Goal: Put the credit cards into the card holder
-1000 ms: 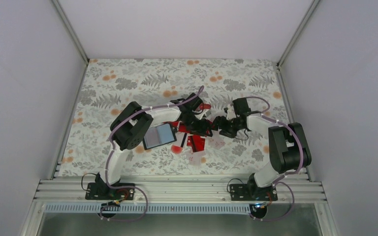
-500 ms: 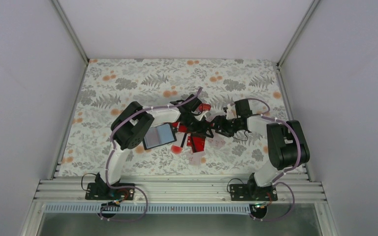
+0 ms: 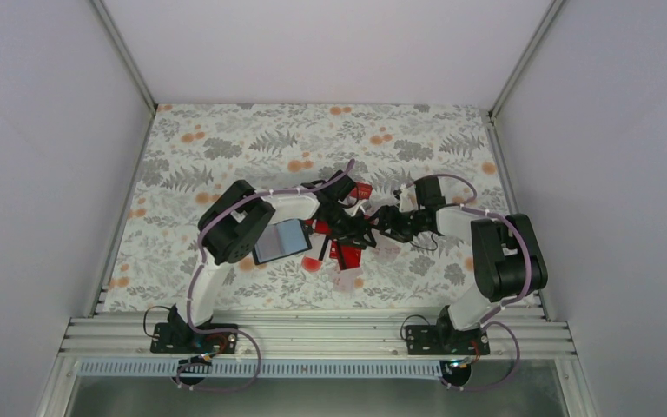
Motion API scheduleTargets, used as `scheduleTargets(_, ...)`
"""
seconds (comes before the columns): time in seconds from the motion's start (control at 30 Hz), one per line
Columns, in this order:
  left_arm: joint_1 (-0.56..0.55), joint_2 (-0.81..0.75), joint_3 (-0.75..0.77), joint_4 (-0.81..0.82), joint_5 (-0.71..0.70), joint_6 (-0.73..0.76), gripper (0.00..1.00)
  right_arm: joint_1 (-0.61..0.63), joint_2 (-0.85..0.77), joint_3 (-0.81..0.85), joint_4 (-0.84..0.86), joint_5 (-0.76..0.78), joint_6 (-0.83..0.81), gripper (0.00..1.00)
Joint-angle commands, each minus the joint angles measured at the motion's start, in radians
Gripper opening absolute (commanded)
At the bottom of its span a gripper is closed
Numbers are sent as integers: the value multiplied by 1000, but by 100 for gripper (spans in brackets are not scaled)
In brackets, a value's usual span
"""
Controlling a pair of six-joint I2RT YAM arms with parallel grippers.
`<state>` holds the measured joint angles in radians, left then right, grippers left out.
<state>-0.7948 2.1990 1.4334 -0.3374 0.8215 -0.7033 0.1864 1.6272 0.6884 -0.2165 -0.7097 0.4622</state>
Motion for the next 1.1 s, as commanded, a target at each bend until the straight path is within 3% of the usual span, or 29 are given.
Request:
scheduleTargets(0.0,-5,-14,-6,186,-92,-41,40,44,61,-87,-180,6,-5,67)
scheduleTargets(0.77,14,-142,-151,424,-117,-198,42,47,-34,-105,-245,-22,0,67)
scheduleTargets(0.97,12,-151,-66,88,-298,-101,44,46,-55,-110,-262,10,0,67)
scheduleTargets(1.07,1,-154,-74,61,-313,-121,47,45,-75,-119,-268,24,5,67)
